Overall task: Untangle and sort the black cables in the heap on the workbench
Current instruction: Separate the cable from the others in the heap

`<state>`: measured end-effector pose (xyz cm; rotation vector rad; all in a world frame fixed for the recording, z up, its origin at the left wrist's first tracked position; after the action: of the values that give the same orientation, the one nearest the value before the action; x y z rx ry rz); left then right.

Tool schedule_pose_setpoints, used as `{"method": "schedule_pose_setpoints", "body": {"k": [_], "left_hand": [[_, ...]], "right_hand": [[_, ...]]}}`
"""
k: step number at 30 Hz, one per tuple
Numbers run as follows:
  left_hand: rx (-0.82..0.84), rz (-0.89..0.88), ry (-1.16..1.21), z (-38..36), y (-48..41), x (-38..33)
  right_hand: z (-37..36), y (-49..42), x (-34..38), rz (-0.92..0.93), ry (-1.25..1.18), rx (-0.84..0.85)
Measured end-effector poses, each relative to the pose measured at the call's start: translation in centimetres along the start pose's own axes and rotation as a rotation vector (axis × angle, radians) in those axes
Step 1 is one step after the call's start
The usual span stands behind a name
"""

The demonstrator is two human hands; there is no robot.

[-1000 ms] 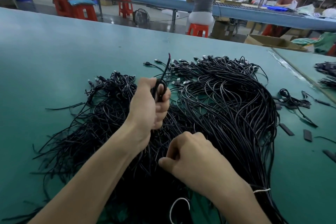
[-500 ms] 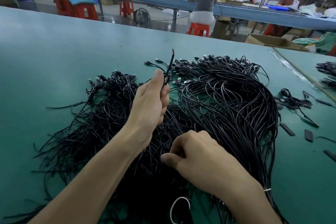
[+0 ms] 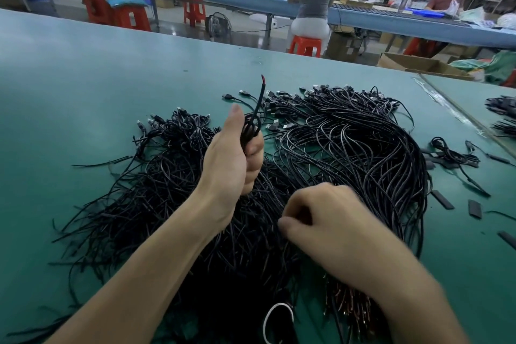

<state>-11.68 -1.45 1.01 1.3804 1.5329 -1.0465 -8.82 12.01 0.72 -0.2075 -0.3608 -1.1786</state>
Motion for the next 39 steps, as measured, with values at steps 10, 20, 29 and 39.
{"method": "schedule_pose_setpoints", "body": {"k": [10,20,29,39], "left_hand": [[0.363,-0.017,-0.139,-2.9,0.9,1.0],[0.364,-0.022,-0.03,-3.1,0.9,1.2],[0.09,-0.122,-0.081,-1.5,0.1,0.7],[0.218,0.401,-0.163,-1.7,1.1,4.1]], "right_hand": [[5.7,1.0,-1.8,0.021,-0.33,-0.594],[6.1,1.3,0.0,0.213,-0.284,-0.611],[4.3,0.9,1.5,0.285,-0.122,-0.411],[4.0,1.6,4.0,0.438,0.021,-0.507]]}}
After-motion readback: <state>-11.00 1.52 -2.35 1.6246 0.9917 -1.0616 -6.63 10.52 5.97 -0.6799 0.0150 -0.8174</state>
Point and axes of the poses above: each hand's wrist, its own y-axis away from the middle knuckle, its own z-axis out of the back of the hand, x = y × z, the point moved 7 cm from there along -y, towards the middle knuckle, and after that the axes turned 6 degrees about y, right-handed, at the moved point
